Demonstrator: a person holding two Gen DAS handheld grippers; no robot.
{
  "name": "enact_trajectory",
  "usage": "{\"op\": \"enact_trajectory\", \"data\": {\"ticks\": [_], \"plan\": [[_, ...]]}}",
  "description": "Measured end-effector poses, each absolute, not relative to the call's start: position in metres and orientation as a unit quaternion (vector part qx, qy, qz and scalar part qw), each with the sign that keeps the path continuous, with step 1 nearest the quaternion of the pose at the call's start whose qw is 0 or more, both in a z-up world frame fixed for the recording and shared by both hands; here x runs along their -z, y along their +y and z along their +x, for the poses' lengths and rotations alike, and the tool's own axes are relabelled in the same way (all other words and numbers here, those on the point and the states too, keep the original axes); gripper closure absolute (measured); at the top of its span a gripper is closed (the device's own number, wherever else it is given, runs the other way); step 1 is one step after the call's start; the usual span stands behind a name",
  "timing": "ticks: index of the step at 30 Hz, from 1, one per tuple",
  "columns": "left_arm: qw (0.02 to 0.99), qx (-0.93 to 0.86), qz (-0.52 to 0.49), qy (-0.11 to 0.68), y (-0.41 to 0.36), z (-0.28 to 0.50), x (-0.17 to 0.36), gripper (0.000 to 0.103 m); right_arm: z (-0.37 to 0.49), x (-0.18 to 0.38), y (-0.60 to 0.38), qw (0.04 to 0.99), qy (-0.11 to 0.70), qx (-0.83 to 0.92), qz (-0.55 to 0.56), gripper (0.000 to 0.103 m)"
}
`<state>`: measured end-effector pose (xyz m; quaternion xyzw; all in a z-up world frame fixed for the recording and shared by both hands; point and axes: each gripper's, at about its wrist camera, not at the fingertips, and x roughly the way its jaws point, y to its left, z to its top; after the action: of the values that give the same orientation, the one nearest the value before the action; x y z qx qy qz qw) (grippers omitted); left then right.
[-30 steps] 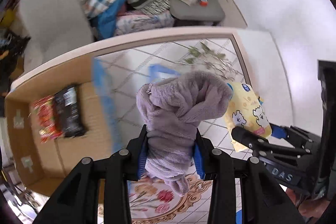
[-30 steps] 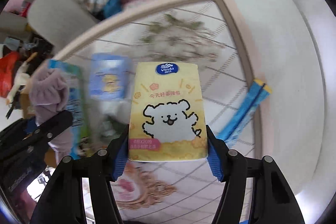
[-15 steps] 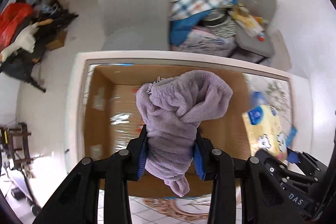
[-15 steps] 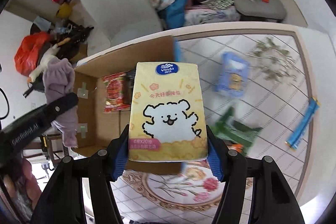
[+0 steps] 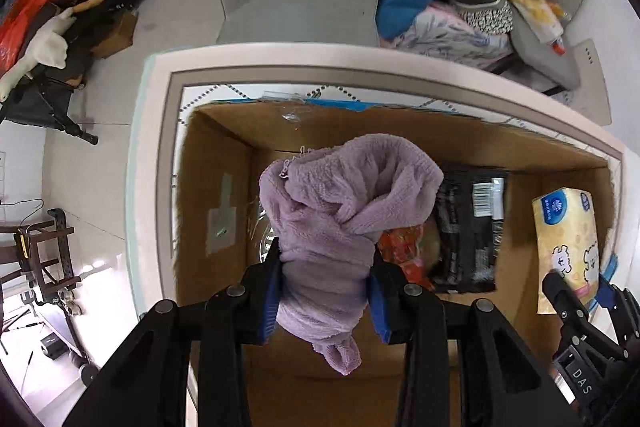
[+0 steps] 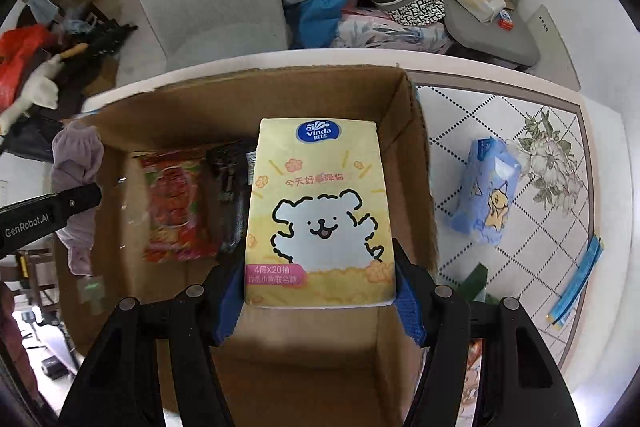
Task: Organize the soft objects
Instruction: 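Lower the tissue pack and cloth into the box and open both tools, then move both tools out of the box toward the green and orange bags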
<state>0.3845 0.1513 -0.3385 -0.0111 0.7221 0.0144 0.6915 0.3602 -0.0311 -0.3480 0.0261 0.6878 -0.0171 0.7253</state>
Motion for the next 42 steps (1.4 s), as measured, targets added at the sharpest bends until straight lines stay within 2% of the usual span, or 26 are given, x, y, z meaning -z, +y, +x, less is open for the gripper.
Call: {"op": "enact_trajectory", "data": {"ticks": [4, 10, 14, 17, 20, 21, 25, 27, 29, 33, 42], "plan": [[0.676, -0.008, -0.018, 0.736, 0.152, 0.392, 0.357, 0.068, 0.369, 0.370, -0.034, 0.722, 0.691, 0.026, 0.023, 0.037], [0.662, -0.009, -0.046, 0.748, 0.157, 0.398, 0.368, 0.061, 0.375, 0.384, -0.028, 0.729, 0.684, 0.027, 0.004, 0.036], [0.663, -0.011, -0.062, 0.746, 0.160, 0.399, 0.363, 0.049, 0.376, 0.386, -0.026, 0.724, 0.689, 0.023, 0.018, 0.034], [0.672, -0.009, -0.056, 0.738, 0.161, 0.397, 0.352, 0.035, 0.375, 0.381, -0.027, 0.723, 0.690, 0.024, 0.023, 0.034], [0.685, -0.013, -0.042, 0.727, 0.163, 0.391, 0.339, 0.031, 0.371, 0.375, -0.027, 0.721, 0.692, 0.023, 0.019, 0.034], [0.686, -0.012, -0.041, 0.727, 0.164, 0.389, 0.336, 0.023, 0.369, 0.373, -0.026, 0.721, 0.693, 0.020, 0.022, 0.034], [0.696, -0.009, -0.040, 0.717, 0.164, 0.375, 0.323, 0.011, 0.361, 0.363, -0.022, 0.718, 0.695, 0.017, 0.026, 0.034], [0.704, -0.012, -0.033, 0.710, 0.165, 0.367, 0.316, 0.005, 0.357, 0.358, -0.021, 0.715, 0.698, 0.014, 0.027, 0.030], [0.712, -0.015, -0.024, 0.702, 0.164, 0.358, 0.310, 0.002, 0.352, 0.354, -0.019, 0.712, 0.701, 0.007, 0.028, 0.018], [0.731, -0.021, -0.010, 0.682, 0.164, 0.340, 0.295, 0.001, 0.333, 0.344, -0.012, 0.711, 0.703, -0.005, 0.025, 0.001], [0.768, -0.023, -0.008, 0.641, 0.159, 0.291, 0.251, 0.000, 0.292, 0.309, -0.010, 0.730, 0.683, -0.009, 0.019, 0.000]]}}
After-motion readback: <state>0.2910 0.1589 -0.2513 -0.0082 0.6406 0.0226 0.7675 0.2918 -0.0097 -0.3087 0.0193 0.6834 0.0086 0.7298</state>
